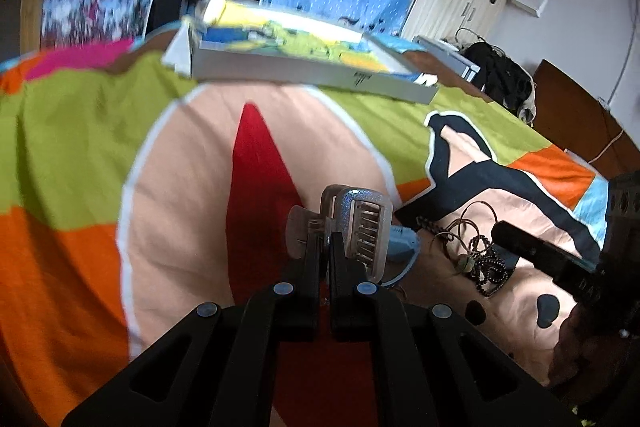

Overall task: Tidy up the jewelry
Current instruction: 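Carry the white hair clip with the left tool and drop it into the white tray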

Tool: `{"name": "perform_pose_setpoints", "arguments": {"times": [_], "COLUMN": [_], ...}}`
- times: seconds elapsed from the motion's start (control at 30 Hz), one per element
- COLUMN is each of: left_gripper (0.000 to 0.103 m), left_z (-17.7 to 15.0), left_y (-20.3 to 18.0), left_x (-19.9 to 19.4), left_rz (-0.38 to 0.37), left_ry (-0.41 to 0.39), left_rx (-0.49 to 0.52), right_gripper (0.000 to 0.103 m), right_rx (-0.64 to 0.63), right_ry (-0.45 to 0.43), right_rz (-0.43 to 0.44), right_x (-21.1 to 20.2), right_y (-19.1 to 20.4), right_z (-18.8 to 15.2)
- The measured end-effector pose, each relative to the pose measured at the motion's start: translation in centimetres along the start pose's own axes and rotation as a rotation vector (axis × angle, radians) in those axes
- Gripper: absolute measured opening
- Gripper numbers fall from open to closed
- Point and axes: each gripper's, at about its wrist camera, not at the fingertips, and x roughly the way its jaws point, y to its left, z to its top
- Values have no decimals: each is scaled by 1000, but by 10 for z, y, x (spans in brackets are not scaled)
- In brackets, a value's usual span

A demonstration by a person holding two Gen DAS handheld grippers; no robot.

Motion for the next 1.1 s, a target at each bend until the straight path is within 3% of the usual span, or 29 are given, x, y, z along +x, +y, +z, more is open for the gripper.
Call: {"name": "perform_pose_setpoints", "arguments": {"times": [0.27, 0.7, 0.93, 1.1], "left_gripper": [2, 2, 2, 2], "left_z": [-3, 13, 71, 121], "left_y": [-8, -22, -14, 0], "left_x": [-22, -34, -28, -18], "left_rz": [-99, -61, 0, 59], "left_ry": [16, -28, -93, -161], "left_rx": [-78, -75, -88, -99], "right_gripper": [3, 3, 3, 3], "right_rx": [-12, -20, -69, -148], "right_ry": [-29, -38, -73, -135], "right_rz": [28, 91, 144, 165], "right_x": [-17, -20, -2, 23], "right_y": [7, 15, 22, 29], "right_z": [3, 12, 68, 134]}}
